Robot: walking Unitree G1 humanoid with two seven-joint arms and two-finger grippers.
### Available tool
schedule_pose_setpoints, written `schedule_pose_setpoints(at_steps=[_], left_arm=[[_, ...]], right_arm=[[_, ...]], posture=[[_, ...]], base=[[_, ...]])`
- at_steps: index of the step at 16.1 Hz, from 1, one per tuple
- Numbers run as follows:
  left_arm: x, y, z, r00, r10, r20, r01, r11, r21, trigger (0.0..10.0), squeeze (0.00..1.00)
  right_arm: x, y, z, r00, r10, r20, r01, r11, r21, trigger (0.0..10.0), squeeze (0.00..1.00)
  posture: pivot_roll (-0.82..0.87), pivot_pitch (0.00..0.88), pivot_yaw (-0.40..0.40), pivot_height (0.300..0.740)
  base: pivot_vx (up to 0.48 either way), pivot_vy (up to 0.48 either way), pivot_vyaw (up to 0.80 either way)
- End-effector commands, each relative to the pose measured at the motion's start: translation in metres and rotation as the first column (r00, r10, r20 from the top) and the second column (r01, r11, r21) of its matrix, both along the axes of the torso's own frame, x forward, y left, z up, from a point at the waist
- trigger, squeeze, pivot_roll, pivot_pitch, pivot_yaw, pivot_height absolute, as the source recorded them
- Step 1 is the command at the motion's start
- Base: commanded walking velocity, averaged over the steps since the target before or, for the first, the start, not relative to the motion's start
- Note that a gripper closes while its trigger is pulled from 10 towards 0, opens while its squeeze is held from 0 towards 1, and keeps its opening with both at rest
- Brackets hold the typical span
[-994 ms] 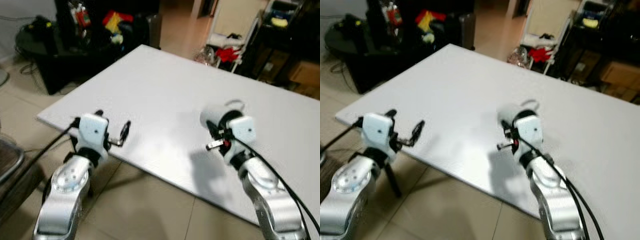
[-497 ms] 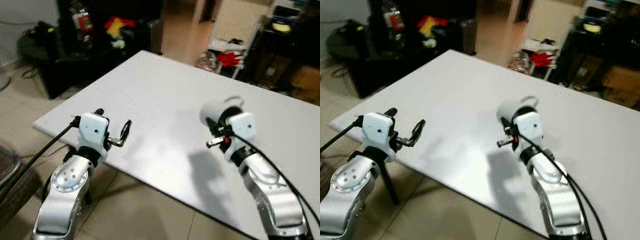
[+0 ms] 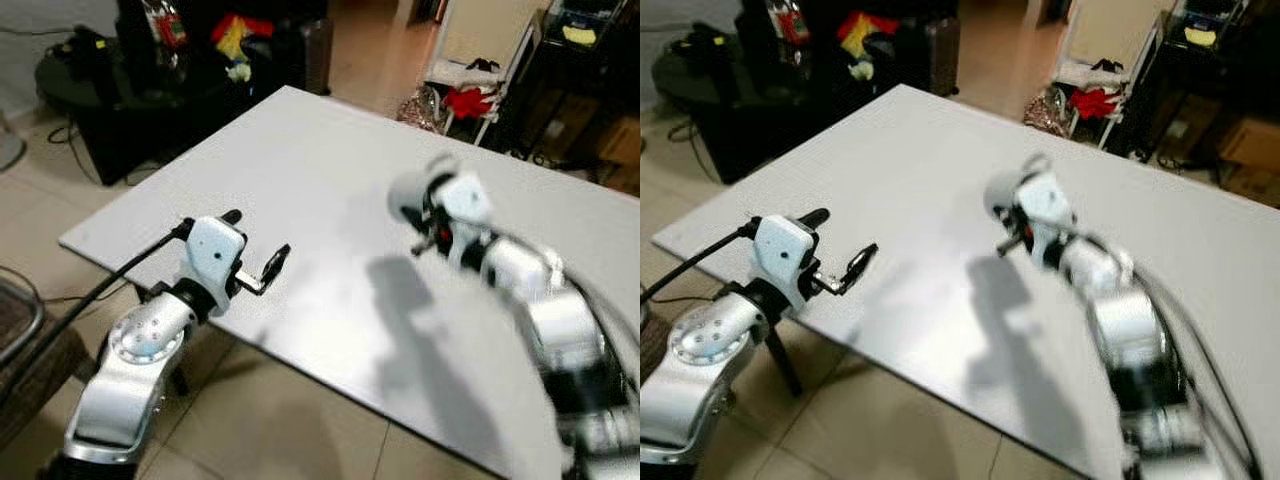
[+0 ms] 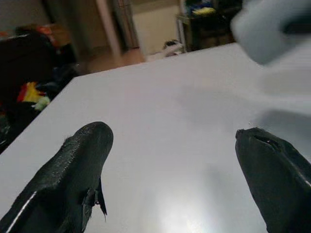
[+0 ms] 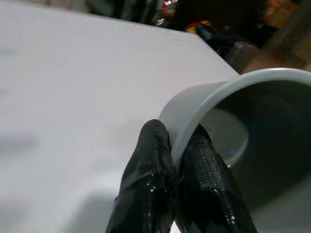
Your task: Setting the table
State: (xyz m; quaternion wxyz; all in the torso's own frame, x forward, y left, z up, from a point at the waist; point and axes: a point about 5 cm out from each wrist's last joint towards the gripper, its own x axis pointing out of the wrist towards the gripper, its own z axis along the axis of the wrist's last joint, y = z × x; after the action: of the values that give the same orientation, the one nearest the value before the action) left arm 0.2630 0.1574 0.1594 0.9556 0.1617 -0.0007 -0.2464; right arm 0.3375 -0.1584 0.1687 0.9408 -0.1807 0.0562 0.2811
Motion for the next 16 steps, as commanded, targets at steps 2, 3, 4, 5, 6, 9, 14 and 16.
schedule_pose_setpoints(at_steps=[2, 3, 4, 5, 6, 9, 14, 16], left_arm=[[0.002, -0.002, 0.004, 0.997, -0.066, -0.027, 0.067, 0.997, 0.027, 10.0, 0.0], [0.002, -0.002, 0.006, 0.995, -0.089, -0.038, 0.091, 0.995, 0.035, 10.0, 0.0], [0.002, -0.003, 0.009, 0.987, -0.148, -0.064, 0.152, 0.987, 0.055, 10.0, 0.0], [0.0, -0.005, 0.012, 0.975, -0.201, -0.091, 0.208, 0.976, 0.069, 10.0, 0.0], [0.0, -0.006, 0.013, 0.971, -0.218, -0.099, 0.226, 0.971, 0.074, 10.0, 0.0], [-0.003, -0.008, 0.02, 0.946, -0.295, -0.136, 0.307, 0.949, 0.069, 10.0, 0.0], [-0.01, -0.013, 0.021, 0.896, -0.38, -0.228, 0.403, 0.913, 0.065, 10.0, 0.0], [-0.013, -0.013, 0.02, 0.885, -0.394, -0.248, 0.42, 0.905, 0.064, 10.0, 0.0]], right_arm=[[0.014, 0.002, 0.003, 0.995, 0.102, -0.016, -0.103, 0.99, -0.098, 10.0, 0.0], [0.02, 0.003, 0.005, 0.99, 0.136, -0.034, -0.14, 0.98, -0.145, 10.0, 0.0], [0.031, 0.002, 0.008, 0.978, 0.193, -0.084, -0.207, 0.954, -0.215, 10.0, 0.0], [0.039, -0.001, 0.008, 0.964, 0.223, -0.148, -0.256, 0.928, -0.271, 10.0, 0.0], [0.042, -0.003, 0.008, 0.959, 0.228, -0.169, -0.269, 0.918, -0.292, 10.0, 0.0], [0.047, -0.012, 0.002, 0.932, 0.219, -0.29, -0.325, 0.86, -0.395, 10.0, 0.0], [0.058, -0.012, 0.009, 0.945, 0.151, -0.29, -0.275, 0.848, -0.454, 10.0, 0.0], [0.059, -0.01, 0.011, 0.949, 0.141, -0.28, -0.263, 0.844, -0.467, 10.0, 0.0]], posture=[[0.08, 0.016, -0.066, 0.74], [0.08, 0.025, -0.063, 0.74], [0.09, 0.039, -0.058, 0.74], [0.09, 0.045, -0.059, 0.74], [0.09, 0.049, -0.061, 0.74], [0.1, 0.06, -0.066, 0.74], [0.09, 0.088, -0.056, 0.74], [0.09, 0.092, -0.052, 0.74]], base=[[0.0, 0.0, 0.0], [0.0, 0.0, 0.0], [0.0, 0.0, 0.0], [0.0, 0.0, 0.0], [0.0, 0.0, 0.0], [0.0, 0.0, 0.0], [0.0, 0.0, 0.0], [0.0, 0.0, 0.0]])
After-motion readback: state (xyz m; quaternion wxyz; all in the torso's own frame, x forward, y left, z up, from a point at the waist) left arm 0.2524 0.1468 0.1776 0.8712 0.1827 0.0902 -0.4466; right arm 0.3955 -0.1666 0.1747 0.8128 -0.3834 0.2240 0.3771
